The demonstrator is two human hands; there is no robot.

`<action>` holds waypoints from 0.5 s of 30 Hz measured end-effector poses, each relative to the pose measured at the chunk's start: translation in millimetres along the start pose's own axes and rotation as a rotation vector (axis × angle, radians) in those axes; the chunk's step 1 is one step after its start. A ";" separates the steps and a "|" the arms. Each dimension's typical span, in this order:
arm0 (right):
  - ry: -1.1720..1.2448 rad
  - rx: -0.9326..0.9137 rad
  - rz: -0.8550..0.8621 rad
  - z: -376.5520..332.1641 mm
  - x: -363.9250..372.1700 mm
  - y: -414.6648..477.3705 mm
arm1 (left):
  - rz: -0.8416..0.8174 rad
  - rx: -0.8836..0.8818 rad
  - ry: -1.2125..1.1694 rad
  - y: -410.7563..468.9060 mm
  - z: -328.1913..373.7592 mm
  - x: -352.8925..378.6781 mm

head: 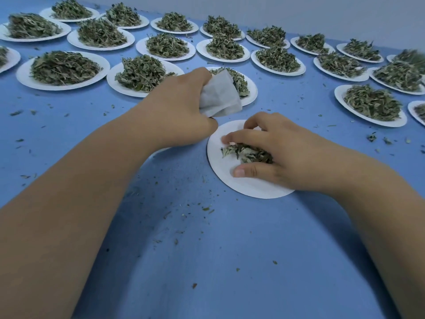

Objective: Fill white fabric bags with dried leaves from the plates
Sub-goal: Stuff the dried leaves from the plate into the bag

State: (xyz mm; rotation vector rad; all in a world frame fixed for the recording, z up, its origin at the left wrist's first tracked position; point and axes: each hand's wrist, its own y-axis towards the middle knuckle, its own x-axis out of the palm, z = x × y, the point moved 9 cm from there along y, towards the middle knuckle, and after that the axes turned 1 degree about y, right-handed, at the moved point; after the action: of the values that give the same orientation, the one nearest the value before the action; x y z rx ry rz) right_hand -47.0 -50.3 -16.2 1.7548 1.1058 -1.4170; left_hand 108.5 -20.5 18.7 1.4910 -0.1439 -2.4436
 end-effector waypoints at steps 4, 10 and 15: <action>-0.014 -0.054 0.077 -18.6 -0.1 4.7 | 0.000 0.012 0.000 0.5 -1.3 3.9; 0.059 -0.072 0.190 -17.8 -6.0 7.4 | -0.021 0.037 0.011 0.5 -0.8 6.4; 0.263 0.079 0.502 15.5 -45.3 -6.4 | -0.013 0.099 0.104 -1.5 4.8 11.0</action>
State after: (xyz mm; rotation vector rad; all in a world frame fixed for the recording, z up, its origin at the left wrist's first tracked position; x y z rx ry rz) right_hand -63.0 -70.9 24.5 2.1308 0.6635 -0.9536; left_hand 99.2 -22.4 11.2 1.6619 -0.2384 -2.3939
